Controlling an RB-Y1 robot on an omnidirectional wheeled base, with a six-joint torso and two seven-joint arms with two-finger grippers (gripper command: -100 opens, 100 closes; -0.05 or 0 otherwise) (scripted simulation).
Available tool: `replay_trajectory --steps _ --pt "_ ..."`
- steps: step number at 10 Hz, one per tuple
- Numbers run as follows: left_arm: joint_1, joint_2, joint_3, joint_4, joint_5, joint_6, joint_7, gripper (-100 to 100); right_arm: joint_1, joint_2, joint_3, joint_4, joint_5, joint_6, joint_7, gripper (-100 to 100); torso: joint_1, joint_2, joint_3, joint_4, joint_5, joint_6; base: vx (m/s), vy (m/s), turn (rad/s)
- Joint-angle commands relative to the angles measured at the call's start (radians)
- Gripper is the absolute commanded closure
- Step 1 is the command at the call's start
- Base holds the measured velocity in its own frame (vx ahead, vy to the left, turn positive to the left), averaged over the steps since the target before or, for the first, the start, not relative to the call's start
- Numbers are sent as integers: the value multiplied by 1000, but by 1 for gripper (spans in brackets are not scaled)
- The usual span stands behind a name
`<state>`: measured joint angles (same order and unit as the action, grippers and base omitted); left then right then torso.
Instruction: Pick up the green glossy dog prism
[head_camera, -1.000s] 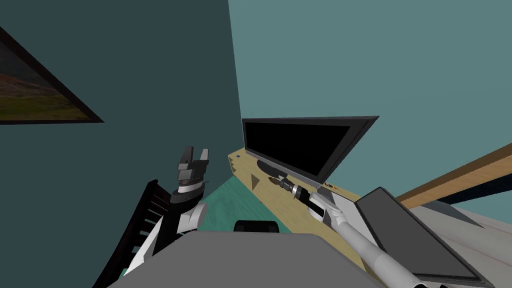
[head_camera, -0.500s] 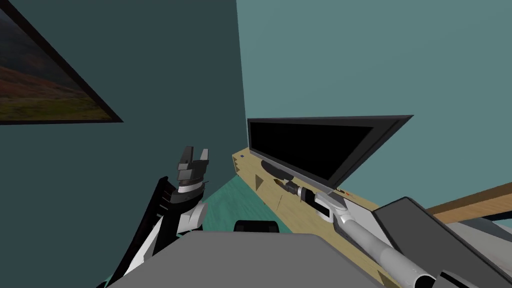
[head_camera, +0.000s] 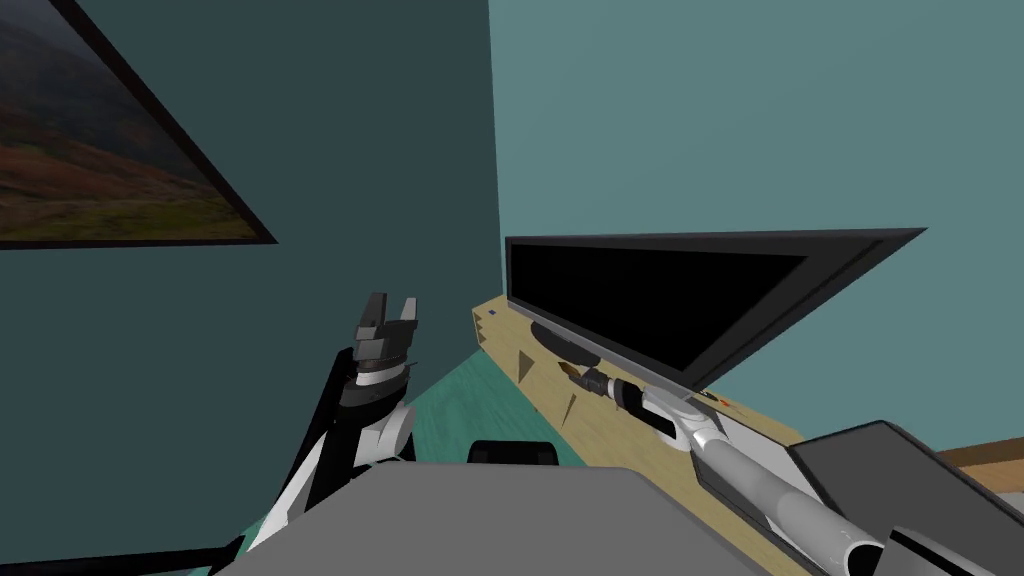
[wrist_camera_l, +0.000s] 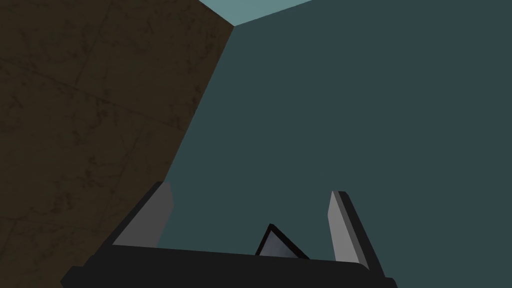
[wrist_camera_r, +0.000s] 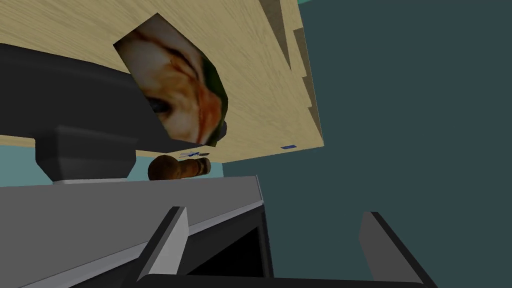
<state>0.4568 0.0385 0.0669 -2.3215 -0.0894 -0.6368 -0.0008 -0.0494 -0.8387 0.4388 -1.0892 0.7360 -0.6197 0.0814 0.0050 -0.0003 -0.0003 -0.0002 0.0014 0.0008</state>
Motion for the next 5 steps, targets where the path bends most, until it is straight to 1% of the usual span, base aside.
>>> replay_trajectory --steps 1,3,4,5 --pt "0 0 0 0 0 0 0 0 -20 -31 21 50 41 9 2 -100 0 0 0 0 0 0 21 80 111" --pt "0 0 0 0 0 0 0 0 -40 -79 51 129 102 23 13 -100 4 -1 0 0 1 -1 41 150 189" --pt "0 0 0 0 0 0 0 0 -40 -79 51 145 106 23 13 -100 5 -1 -1 0 1 0 31 102 53" --pt "0 0 0 0 0 0 0 0 -49 -100 64 184 136 30 19 -100 3 0 0 0 1 0 23 95 103"
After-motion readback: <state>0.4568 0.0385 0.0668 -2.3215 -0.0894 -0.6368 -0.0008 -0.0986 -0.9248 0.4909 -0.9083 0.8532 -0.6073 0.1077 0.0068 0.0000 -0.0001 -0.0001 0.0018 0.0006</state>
